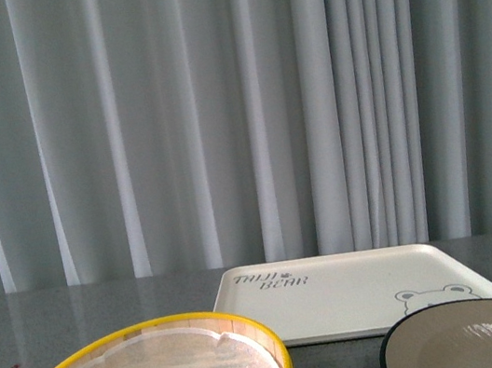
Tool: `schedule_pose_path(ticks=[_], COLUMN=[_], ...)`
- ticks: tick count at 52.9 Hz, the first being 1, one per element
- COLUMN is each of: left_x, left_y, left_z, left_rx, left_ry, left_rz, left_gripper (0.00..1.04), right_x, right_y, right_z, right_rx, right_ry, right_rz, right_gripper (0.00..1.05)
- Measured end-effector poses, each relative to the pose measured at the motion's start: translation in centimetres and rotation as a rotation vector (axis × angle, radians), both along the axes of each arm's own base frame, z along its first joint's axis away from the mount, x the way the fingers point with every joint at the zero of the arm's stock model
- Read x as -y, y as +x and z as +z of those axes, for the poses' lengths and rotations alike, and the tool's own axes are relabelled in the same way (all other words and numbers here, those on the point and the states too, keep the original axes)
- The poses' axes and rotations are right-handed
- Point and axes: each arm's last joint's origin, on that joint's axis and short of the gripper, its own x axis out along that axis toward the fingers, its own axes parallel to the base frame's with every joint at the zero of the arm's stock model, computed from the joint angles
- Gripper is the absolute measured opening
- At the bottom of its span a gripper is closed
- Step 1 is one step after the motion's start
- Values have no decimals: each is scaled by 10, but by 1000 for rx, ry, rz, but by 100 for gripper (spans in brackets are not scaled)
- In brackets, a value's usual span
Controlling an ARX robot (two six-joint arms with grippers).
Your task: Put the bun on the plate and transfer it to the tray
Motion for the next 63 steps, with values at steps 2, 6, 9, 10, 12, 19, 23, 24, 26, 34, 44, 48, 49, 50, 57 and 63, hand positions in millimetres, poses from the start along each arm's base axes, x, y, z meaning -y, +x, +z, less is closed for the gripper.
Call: schedule_pose_path(ticks=[2,6,9,10,12,19,23,24,26,34,44,48,49,50,57,63], left_x=[-1,-9,-13,-14,-14,-14,-14,-14,-14,-14,-14,-14,-14,-14,-14,-14], left_y=[-7,-17,-23,-25,-31,-43,-48,-50,-53,-63,-74,-77,-78,-79,-83,-87], left_z=[-3,-7,-10,-11,-13,-18,-20,-21,-22,-27,-26,-25,-25,-25,-24,-23], left_rx=[2,7,8,8,7,4,5,5,4,8,30,35,35,35,38,41], left_ry=[0,-1,-1,-1,-1,-1,-1,-1,-1,-1,0,0,0,0,0,0], left_rz=[0,-13,2,7,11,6,6,6,6,6,6,6,6,6,6,6], left_gripper=[4,4,4,4,4,4,4,4,4,4,4,4,4,4,4,4], right_x=[0,0,0,0,0,0,0,0,0,0,0,0,0,0,0,0], right_y=[0,0,0,0,0,0,0,0,0,0,0,0,0,0,0,0], right_z=[0,0,0,0,0,0,0,0,0,0,0,0,0,0,0,0], right_rx=[0,0,0,0,0,0,0,0,0,0,0,0,0,0,0,0], right_ry=[0,0,0,0,0,0,0,0,0,0,0,0,0,0,0,0], right_rz=[0,0,0,0,0,0,0,0,0,0,0,0,0,0,0,0], right_gripper=[96,96,96,96,96,96,96,96,96,96,96,96,96,96,96,96])
